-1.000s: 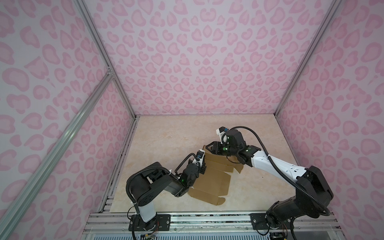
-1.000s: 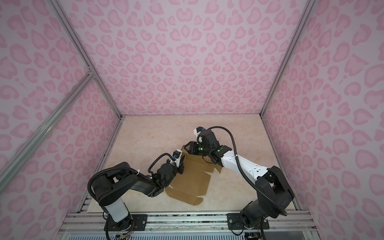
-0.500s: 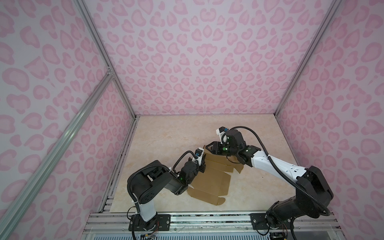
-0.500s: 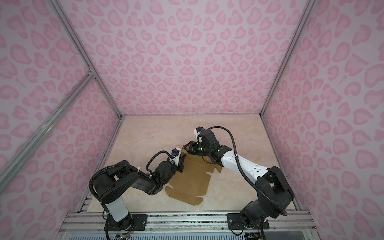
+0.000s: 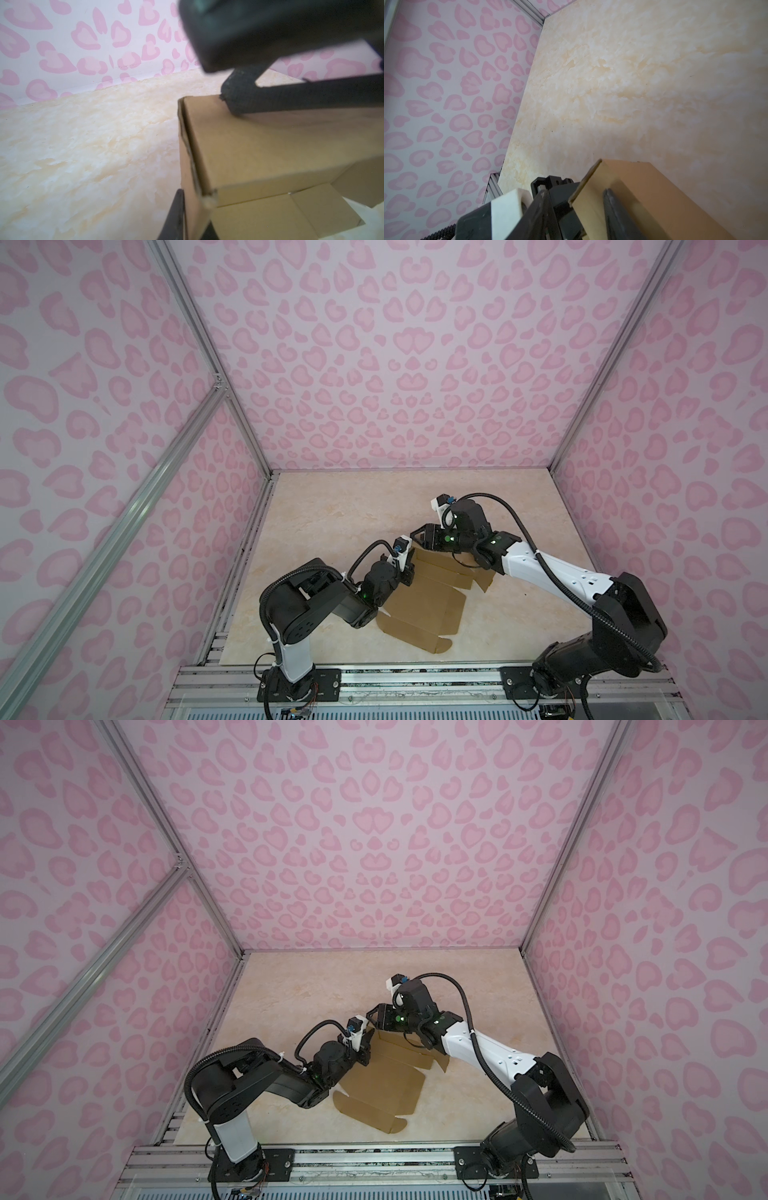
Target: Fold the paper box
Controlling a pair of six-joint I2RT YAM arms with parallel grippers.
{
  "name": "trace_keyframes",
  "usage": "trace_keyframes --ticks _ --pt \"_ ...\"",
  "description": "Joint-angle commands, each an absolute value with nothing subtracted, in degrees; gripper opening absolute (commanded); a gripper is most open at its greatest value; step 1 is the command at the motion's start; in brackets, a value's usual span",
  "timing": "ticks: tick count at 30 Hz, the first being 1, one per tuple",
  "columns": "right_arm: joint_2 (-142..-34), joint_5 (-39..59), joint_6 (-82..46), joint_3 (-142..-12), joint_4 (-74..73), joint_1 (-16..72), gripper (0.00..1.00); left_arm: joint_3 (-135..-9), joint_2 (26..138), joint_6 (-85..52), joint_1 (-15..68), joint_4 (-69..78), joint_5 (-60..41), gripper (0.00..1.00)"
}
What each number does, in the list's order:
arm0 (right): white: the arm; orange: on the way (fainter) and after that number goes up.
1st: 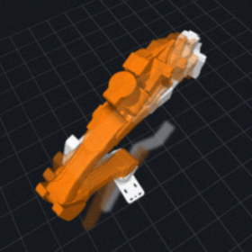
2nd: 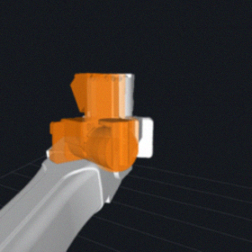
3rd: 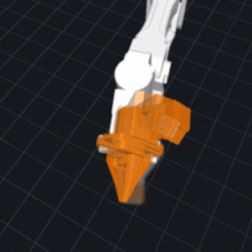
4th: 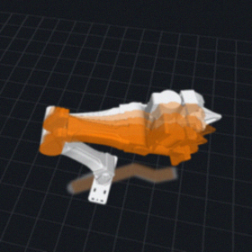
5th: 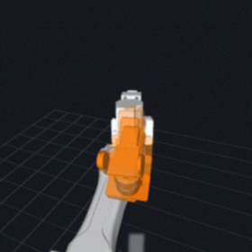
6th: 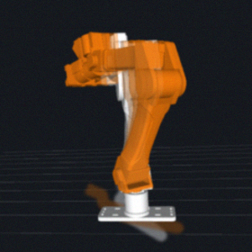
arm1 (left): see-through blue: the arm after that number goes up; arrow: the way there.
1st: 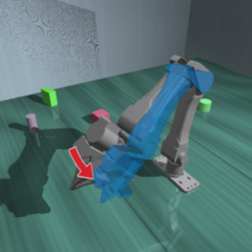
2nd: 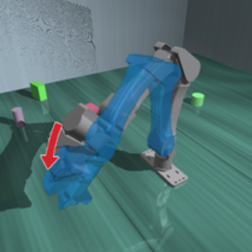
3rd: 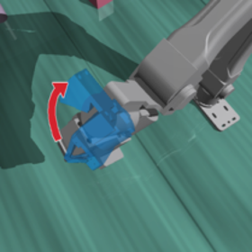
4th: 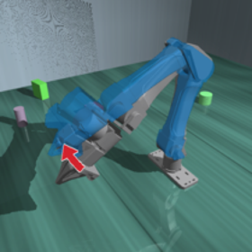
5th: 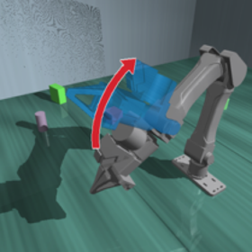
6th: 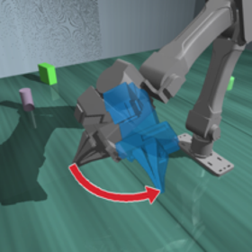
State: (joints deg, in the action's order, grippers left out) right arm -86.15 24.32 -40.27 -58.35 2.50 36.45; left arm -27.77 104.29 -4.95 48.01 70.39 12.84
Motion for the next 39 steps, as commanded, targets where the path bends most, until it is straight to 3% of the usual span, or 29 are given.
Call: trace_keyframes --ticks 1,16,25,30,39 --pt "-86.2 24.4 -39.7 -58.1 3.4 36.5 0.47 -28.2 104.8 -5.2 47.9 71.4 11.6 0.05" --pt "-85.2 24.1 -39.8 -57.7 4.4 36.6 0.47 -28.0 103.0 -4.8 48.1 66.2 14.1 0.03" --pt "-85.7 24.0 -39.8 -56.7 4.0 36.6 0.47 -27.7 103.8 -6.3 48.2 67.4 10.7 0.17" --pt "-85.9 24.2 -40.0 -56.8 3.8 36.7 0.47 -27.7 104.0 -6.9 48.2 67.5 7.9 0.34" --pt "-85.9 24.3 -40.1 -56.4 3.4 36.9 0.47 -29.3 105.9 -6.1 47.9 68.0 11.1 0.34"
